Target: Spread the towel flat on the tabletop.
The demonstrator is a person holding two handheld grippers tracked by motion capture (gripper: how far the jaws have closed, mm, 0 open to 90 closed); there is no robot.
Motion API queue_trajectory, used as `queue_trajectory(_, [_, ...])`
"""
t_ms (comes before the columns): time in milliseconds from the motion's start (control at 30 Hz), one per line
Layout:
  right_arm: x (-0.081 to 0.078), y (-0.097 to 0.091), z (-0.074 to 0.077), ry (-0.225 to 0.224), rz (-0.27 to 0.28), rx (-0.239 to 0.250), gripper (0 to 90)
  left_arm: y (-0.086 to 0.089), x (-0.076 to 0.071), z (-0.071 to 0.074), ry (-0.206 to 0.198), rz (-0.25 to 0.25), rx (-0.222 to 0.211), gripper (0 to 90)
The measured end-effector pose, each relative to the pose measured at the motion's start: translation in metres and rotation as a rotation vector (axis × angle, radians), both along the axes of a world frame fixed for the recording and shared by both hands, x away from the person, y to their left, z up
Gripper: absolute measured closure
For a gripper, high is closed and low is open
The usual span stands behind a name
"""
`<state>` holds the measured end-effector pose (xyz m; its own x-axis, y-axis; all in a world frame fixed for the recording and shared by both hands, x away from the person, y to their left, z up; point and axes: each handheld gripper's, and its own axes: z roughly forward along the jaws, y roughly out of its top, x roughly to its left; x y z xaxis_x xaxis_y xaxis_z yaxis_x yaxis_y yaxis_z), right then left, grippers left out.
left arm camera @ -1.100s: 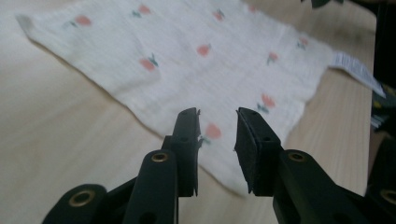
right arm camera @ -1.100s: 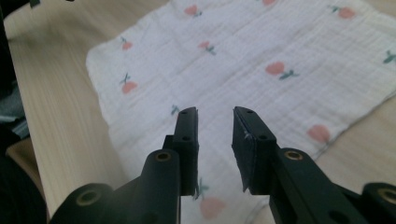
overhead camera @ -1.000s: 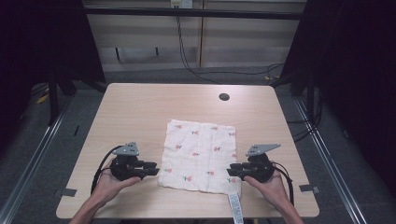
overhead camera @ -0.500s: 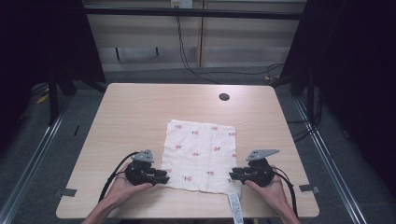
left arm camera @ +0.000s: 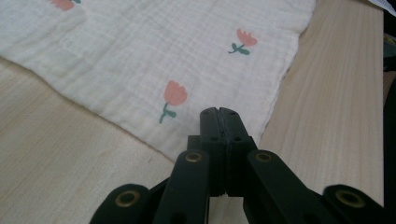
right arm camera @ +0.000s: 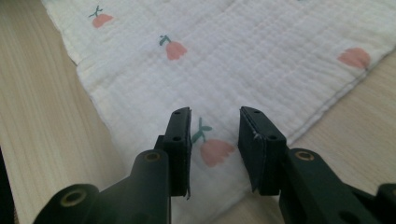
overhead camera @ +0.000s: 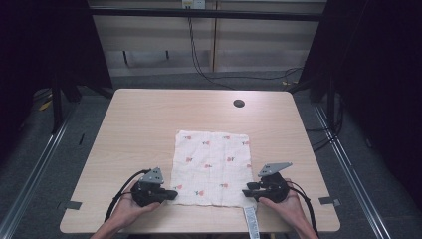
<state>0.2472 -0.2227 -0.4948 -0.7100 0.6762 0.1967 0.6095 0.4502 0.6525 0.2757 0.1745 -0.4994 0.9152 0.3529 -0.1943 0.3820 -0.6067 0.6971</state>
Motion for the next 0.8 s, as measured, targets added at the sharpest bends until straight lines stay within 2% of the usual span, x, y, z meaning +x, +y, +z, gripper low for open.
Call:
queue_trajectory(33, [0.0,0.001,0.0,-0.007,0.002,-0.008,65.1,0.001,-0.001,0.001,0.007,0.002,0.014,89.8])
queue_trajectory(100, [0.0,0.001,0.0,-0.012,0.007,-0.003,65.4,0.002,-0.002,0.001,0.015,0.003,0.008,90.0])
queue_trajectory(133, [-0.001,0.004,0.0,-0.024,0.005,-0.017,65.4,0.004,-0.005,0.0,0.029,0.005,-0.006,90.0])
queue_trajectory(267, [-0.002,0.006,0.0,-0.044,0.009,-0.037,66.4,0.006,-0.005,0.001,0.03,0.0,0.006,90.0])
queue_trajectory(300, [-0.002,0.009,0.0,-0.052,0.012,-0.049,70.5,0.005,-0.005,0.002,0.033,-0.001,0.019,90.0])
queue_trajectory(333, [-0.002,0.009,0.0,-0.052,0.012,-0.049,70.5,0.005,-0.005,0.002,0.033,-0.001,0.019,90.0])
queue_trajectory(367, [-0.001,0.01,0.0,-0.061,0.009,-0.065,74.2,0.005,-0.006,0.002,0.031,0.003,0.017,90.0])
queue_trajectory(400, [-0.001,0.012,0.001,-0.072,0.014,-0.086,81.5,0.005,-0.006,0.003,0.031,-0.003,0.021,90.0])
queue_trajectory(433, [-0.001,0.012,0.001,-0.072,0.014,-0.086,81.5,0.005,-0.006,0.003,0.031,-0.003,0.021,90.0])
queue_trajectory(500, [-0.001,0.013,0.001,-0.046,0.022,-0.065,88.7,0.006,-0.006,0.002,0.043,0.001,0.011,90.0])
queue_trajectory(533, [-0.001,0.013,0.001,-0.036,0.027,-0.066,90.0,0.008,-0.005,0.003,0.051,-0.007,0.022,90.0])
queue_trajectory(600, [-0.001,0.013,0.001,-0.029,0.031,-0.056,90.0,0.007,-0.006,0.003,0.053,0.008,0.015,90.0])
queue_trajectory(633, [-0.001,0.012,0.001,-0.016,0.027,-0.053,90.0,0.006,-0.008,0.004,0.037,-0.002,0.031,90.0])
queue_trajectory(700, [-0.002,0.011,0.001,0.006,0.04,-0.031,90.0,0.009,-0.01,0.004,0.058,0.007,0.025,90.0])
queue_trajectory(767, [-0.003,0.011,0.001,0.003,0.052,-0.031,90.0,0.01,-0.011,0.004,0.058,0.008,0.029,90.0])
queue_trajectory(800, [-0.004,0.012,0.002,0.017,0.054,-0.031,90.0,0.01,-0.014,0.004,0.045,0.007,0.033,90.0])
